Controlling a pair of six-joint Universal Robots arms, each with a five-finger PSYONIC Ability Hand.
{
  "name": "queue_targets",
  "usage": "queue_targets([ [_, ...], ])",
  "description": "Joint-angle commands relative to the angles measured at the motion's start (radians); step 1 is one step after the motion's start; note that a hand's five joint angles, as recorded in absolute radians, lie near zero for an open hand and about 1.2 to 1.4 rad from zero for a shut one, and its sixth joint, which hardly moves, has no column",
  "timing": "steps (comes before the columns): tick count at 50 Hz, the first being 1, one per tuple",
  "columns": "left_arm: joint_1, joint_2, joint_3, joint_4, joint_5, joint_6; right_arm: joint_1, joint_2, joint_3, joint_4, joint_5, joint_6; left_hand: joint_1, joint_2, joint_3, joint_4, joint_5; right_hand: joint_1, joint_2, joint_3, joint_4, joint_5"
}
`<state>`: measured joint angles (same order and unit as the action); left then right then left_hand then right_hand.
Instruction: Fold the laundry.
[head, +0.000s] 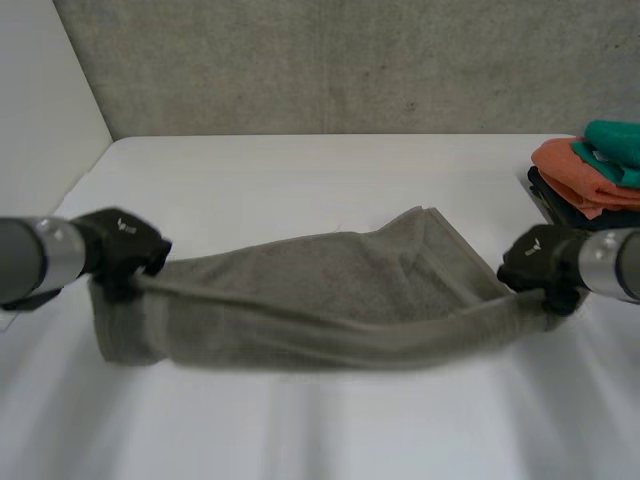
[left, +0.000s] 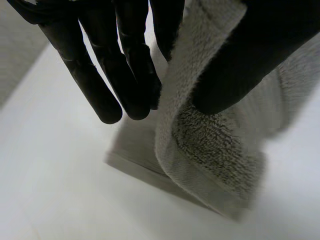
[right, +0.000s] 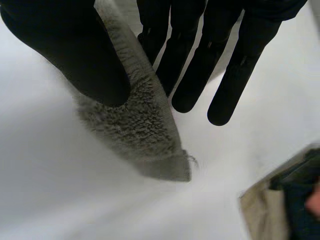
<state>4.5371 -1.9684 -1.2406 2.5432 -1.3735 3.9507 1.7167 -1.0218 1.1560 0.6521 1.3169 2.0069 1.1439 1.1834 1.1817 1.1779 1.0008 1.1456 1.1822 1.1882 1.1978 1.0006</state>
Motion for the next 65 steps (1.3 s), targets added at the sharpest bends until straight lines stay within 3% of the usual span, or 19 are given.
queue_targets([
  [1,-0.033,-0.245,0.427,0.126,-0.070,-0.033,0.075,0.167,-0.424,-0.112,0.139,0.047,0.252,0.213,0.214,0.218,0.221,0.251,0.214,0.208,0.198,0.221],
  [2,-0.035,-0.282,0.554,0.170,-0.084,-0.054,0.096,0.213,-0.591,-0.191,0.200,0.088,0.252,0.213,0.215,0.218,0.221,0.251,0.214,0.208,0.198,0.221],
  [5,-0.032,-0.294,0.753,0.299,-0.085,-0.140,0.119,0.279,-0.833,-0.355,0.280,0.200,0.247,0.207,0.209,0.213,0.215,0.251,0.214,0.208,0.198,0.221],
  [6,-0.027,-0.293,0.785,0.343,-0.090,-0.174,0.126,0.314,-0.957,-0.482,0.313,0.284,0.244,0.204,0.206,0.210,0.212,0.251,0.214,0.208,0.198,0.221],
  [9,-0.017,-0.265,0.837,0.548,-0.107,-0.337,0.124,0.333,-1.047,-0.644,0.325,0.390,0.241,0.201,0.203,0.207,0.210,0.251,0.214,0.208,0.198,0.221],
  [13,-0.010,-0.219,0.793,0.742,-0.139,-0.520,0.126,0.281,-0.956,-0.836,0.283,0.429,0.252,0.213,0.215,0.218,0.221,0.251,0.214,0.208,0.198,0.221],
  [17,-0.004,-0.195,0.710,0.789,-0.141,-0.614,0.124,0.194,-0.753,-0.945,0.268,0.444,0.252,0.213,0.215,0.218,0.221,0.251,0.214,0.208,0.198,0.221],
  [25,0.020,-0.230,0.561,0.793,-0.111,-0.648,0.109,0.109,-0.471,-1.158,0.202,0.510,0.241,0.202,0.203,0.207,0.210,0.251,0.214,0.208,0.198,0.221],
  [38,0.020,-0.389,0.357,0.784,-0.039,-0.617,0.093,0.218,-0.259,-0.971,0.177,0.510,0.229,0.190,0.191,0.195,0.198,0.251,0.214,0.208,0.198,0.221],
  [43,0.019,-0.420,0.293,0.738,-0.047,-0.526,0.084,0.275,-0.194,-0.890,0.177,0.492,0.229,0.190,0.191,0.195,0.198,0.251,0.214,0.208,0.198,0.221],
  [49,0.026,-0.379,0.165,0.588,-0.052,-0.398,0.078,0.267,-0.066,-0.715,0.193,0.389,0.235,0.196,0.197,0.201,0.204,0.251,0.214,0.208,0.198,0.221],
  [53,0.046,-0.294,0.060,0.477,-0.041,-0.329,0.070,0.163,0.072,-0.629,0.202,0.319,0.241,0.201,0.203,0.207,0.210,0.251,0.214,0.208,0.198,0.221],
  [59,0.074,-0.098,-0.137,0.310,0.000,-0.272,0.001,-0.110,0.325,-0.488,0.194,0.159,0.215,0.175,0.177,0.181,0.183,0.251,0.214,0.208,0.198,0.221],
  [65,0.095,0.057,-0.292,0.065,0.042,-0.234,-0.095,-0.323,0.562,-0.278,0.098,-0.061,0.194,0.155,0.156,0.160,0.163,0.251,0.214,0.208,0.198,0.221],
])
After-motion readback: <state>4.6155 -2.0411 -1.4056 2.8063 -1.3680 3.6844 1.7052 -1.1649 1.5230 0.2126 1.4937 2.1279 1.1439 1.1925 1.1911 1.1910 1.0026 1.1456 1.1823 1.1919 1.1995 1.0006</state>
